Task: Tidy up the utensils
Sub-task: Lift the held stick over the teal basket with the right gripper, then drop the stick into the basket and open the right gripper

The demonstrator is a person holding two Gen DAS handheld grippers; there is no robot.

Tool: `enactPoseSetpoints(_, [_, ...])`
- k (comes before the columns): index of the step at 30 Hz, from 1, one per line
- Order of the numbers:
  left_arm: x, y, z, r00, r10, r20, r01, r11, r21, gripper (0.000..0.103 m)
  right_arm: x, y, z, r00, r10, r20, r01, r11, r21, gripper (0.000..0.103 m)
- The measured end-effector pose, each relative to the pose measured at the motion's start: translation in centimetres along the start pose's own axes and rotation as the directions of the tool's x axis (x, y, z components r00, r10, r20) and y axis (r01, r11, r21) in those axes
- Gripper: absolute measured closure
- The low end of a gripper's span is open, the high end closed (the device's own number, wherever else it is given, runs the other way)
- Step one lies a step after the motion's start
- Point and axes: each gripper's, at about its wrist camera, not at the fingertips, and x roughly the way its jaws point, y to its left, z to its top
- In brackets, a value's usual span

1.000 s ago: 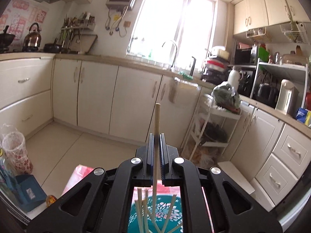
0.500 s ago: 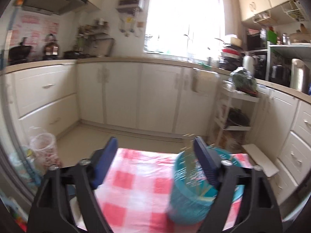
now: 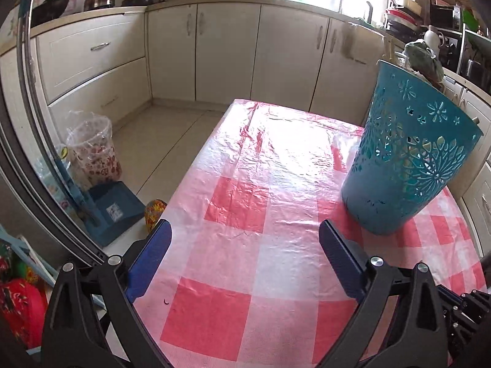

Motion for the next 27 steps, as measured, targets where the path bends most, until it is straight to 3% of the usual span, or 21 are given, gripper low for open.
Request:
enactPoseSetpoints(3, [0.3, 0.2, -0.1, 1.000, -0.028, -0.006, 0.028, 1.000, -0.010, 0.010, -0.1, 0.6, -0.1, 0.999, -0.033, 0.010, 0.034, 0.999, -0.039, 0.097])
enactPoseSetpoints(6, [0.5, 0.8, -0.2, 0.999, -0.045, -0.011, 0.044, 0.998, -0.048, 0.010, -0.5, -1.5, 0.1, 0.994, 0.107, 0.010, -0.107, 0.988, 0.113, 0.097])
enactPoseSetpoints(8, [0.3, 1.1, -0.1, 0.999, -0.053, -0.003, 0.052, 0.997, -0.063, 0.010, -1.7, -2.5, 0.5, 0.983, 0.171, 0.060, -0.179, 0.967, 0.182, 0.097])
enactPoseSetpoints(13, [0.4, 0.9, -0.1, 0.999, -0.049, -0.003, 0.049, 0.997, -0.054, 0.010, -5.5, -3.4, 2.8, 0.930, 0.297, 0.218, -0.348, 0.902, 0.256, 0.097])
enactPoseSetpoints(16, [0.5, 0.6, -0.1, 0.999, -0.045, -0.013, 0.045, 0.998, -0.040, 0.009, -7.4, -3.2, 5.5, 0.889, 0.337, 0.311, -0.420, 0.870, 0.258, 0.097])
enactPoseSetpoints(19, [0.8, 0.4, 0.0, 0.999, -0.042, -0.025, 0.041, 0.999, -0.030, 0.009, -9.2, -3.4, 9.4, 0.834, 0.363, 0.415, -0.485, 0.841, 0.238, 0.097])
enactPoseSetpoints(24, [0.9, 0.1, 0.1, 0.999, -0.046, -0.029, 0.045, 0.999, -0.023, 0.009, -9.5, -4.0, 16.8, 0.769, 0.316, 0.555, -0.512, 0.824, 0.240, 0.097])
enactPoseSetpoints(27, [0.9, 0.1, 0.1, 0.998, -0.051, -0.030, 0.050, 0.998, -0.027, 0.009, -7.8, -4.0, 20.7, 0.757, 0.248, 0.604, -0.480, 0.839, 0.256, 0.097])
